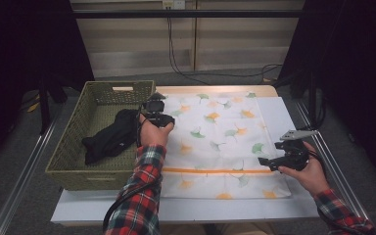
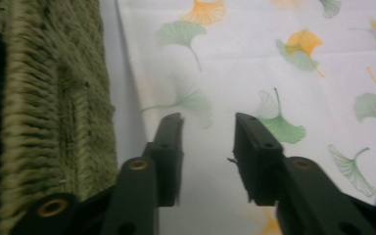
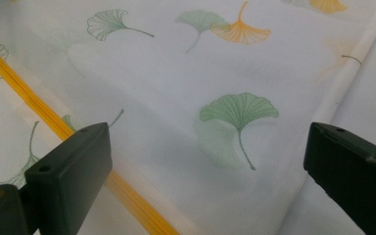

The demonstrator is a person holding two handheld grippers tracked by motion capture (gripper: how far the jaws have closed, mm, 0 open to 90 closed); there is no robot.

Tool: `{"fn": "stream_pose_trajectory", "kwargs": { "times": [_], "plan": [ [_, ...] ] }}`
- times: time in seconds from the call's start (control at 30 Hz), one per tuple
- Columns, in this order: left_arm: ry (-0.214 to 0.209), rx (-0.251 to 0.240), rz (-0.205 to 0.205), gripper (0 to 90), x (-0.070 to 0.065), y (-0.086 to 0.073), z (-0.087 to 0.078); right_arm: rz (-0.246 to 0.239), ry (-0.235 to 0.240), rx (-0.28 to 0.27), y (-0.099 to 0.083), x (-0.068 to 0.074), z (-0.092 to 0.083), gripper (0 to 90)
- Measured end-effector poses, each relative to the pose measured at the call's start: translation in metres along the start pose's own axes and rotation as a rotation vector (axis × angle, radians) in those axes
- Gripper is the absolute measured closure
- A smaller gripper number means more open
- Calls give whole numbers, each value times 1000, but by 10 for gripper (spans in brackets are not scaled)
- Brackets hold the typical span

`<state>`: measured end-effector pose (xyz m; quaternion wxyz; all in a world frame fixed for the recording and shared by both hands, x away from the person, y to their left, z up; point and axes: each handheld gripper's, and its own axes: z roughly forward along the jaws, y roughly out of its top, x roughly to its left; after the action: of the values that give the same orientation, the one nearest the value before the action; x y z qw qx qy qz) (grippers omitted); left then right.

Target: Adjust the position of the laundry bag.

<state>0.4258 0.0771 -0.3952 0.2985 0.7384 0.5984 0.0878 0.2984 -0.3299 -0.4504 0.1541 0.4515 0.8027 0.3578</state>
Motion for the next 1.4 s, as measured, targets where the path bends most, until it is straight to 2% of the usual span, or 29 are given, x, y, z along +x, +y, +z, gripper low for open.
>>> {"fn": "stream_pose_trajectory", "kwargs": {
  "times": [0.13,0.2,0.3,0.4,0.57,0.6,0.87,1.03,1.1,1.13,1.17,1.3,1.33,1.4],
  "plan": [
    [-22,-9,33,478,-9,-2,1,10,1,0,-1,-1,0,36],
    [-50,-15,35,416,-14,-3,2,16,-3,5,-1,-1,0,36],
    [-69,-9,80,342,-21,-6,4,11,-2,1,-2,-2,-1,37],
    [-110,-15,78,253,-28,-12,7,32,-3,6,-4,-3,-2,37],
    [-131,8,112,205,-33,-20,13,31,-7,-3,-5,-3,-3,48],
    [-134,8,115,184,-33,-21,15,48,-5,-1,-5,-2,-3,48],
    [-170,21,144,131,-34,-34,23,74,-3,16,-9,-3,-3,47],
    [-211,32,156,121,-34,-42,26,82,-16,15,-12,-3,-6,50],
    [-215,34,164,118,-34,-44,27,88,-17,13,-13,-5,-7,51],
    [-219,23,152,116,-34,-45,28,94,-20,12,-14,-6,-9,55],
    [-218,30,168,116,-33,-46,28,93,-19,12,-15,-6,-10,57],
    [-222,30,170,111,-33,-51,31,112,-26,15,-19,-9,-13,63],
    [-227,37,190,111,-32,-52,32,118,-29,19,-20,-9,-14,70],
    [-229,34,189,109,-33,-53,33,115,-28,16,-21,-10,-15,77]
  ]
}}
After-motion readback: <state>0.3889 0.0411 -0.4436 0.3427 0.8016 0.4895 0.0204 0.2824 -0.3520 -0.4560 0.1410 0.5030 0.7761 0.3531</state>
